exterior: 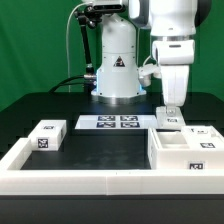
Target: Assemble cabinet
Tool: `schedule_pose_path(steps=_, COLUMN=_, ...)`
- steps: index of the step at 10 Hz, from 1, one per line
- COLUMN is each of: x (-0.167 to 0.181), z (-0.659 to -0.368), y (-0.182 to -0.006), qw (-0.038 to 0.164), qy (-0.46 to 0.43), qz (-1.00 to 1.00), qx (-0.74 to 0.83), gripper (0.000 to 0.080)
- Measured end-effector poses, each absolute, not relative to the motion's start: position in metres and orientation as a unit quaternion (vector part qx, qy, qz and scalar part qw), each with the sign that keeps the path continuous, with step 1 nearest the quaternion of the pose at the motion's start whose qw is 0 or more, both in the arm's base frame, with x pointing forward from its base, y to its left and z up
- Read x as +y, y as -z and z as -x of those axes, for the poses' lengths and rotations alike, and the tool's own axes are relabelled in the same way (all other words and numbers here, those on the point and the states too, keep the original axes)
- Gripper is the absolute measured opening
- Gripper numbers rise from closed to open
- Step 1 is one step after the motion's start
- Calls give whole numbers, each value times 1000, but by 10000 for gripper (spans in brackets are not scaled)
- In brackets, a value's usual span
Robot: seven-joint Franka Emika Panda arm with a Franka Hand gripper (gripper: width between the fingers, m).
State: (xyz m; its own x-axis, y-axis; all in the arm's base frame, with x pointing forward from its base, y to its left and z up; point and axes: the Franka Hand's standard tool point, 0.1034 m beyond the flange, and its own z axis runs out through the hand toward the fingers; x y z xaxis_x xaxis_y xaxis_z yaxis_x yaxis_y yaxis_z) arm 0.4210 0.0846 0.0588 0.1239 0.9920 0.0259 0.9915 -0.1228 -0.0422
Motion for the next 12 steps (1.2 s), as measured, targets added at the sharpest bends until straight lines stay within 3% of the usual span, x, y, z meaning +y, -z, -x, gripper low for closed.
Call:
schedule_pose_path(steps=3, x=63, z=-432, y=-65, qw=18, qy=6, qz=752, qx=-659, gripper=72)
schedule_pose_path(steps=12, x=68, z=-446, y=-56, qw=24, qy=9, qz=754, qx=-657, gripper=73)
